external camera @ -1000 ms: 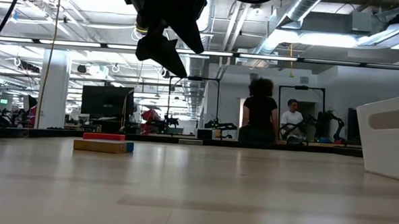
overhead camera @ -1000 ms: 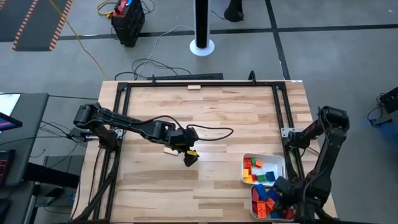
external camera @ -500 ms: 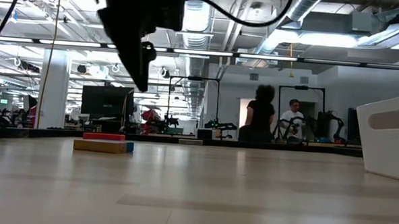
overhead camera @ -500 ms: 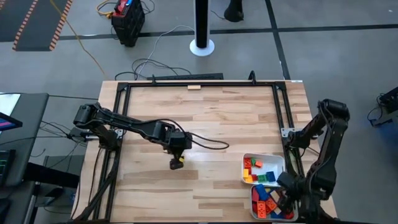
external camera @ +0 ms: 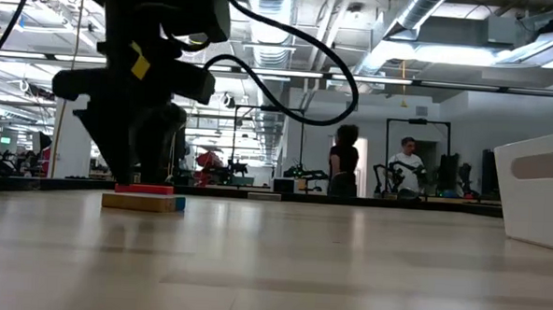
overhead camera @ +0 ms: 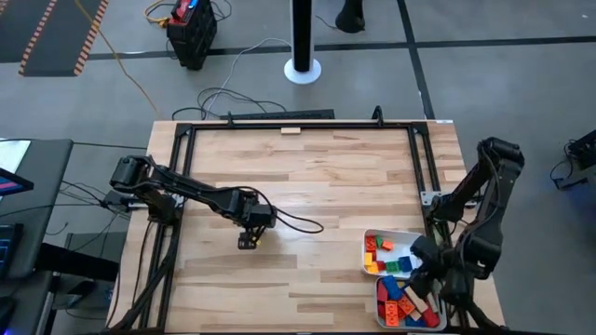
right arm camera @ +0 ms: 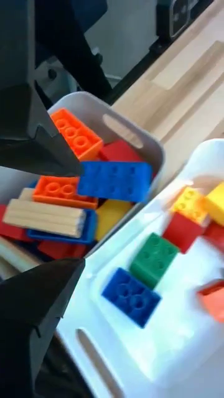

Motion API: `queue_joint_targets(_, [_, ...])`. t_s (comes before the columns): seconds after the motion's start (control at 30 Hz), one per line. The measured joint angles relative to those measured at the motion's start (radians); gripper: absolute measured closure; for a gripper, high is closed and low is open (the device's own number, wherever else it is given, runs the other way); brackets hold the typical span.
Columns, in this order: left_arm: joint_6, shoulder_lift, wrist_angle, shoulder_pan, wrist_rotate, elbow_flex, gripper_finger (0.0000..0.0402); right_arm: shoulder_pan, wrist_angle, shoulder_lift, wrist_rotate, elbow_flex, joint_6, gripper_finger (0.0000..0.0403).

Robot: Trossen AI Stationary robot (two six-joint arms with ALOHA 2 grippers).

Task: Sort blocks by size
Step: Put the big brown block into the gray bin

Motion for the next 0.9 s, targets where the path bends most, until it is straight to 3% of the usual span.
queue_joint_targets(0.3, [0.14,-0.001,0.087,0.0,0.013,-0.076,0.0136,-0.103,0.011,0.0,0.0,0.0,-0.102,0.0143])
queue_joint_targets(0.63, [0.085,-0.006,0.085,-0.035,0.014,-0.078,0.0196,-0.107,0.006,0.0,0.0,0.0,-0.105,0.0143])
queue_joint_targets(0.9, [0.055,-0.006,0.082,-0.107,0.013,-0.078,0.0209,-0.107,-0.002,0.0,0.0,0.0,-0.129,0.0143])
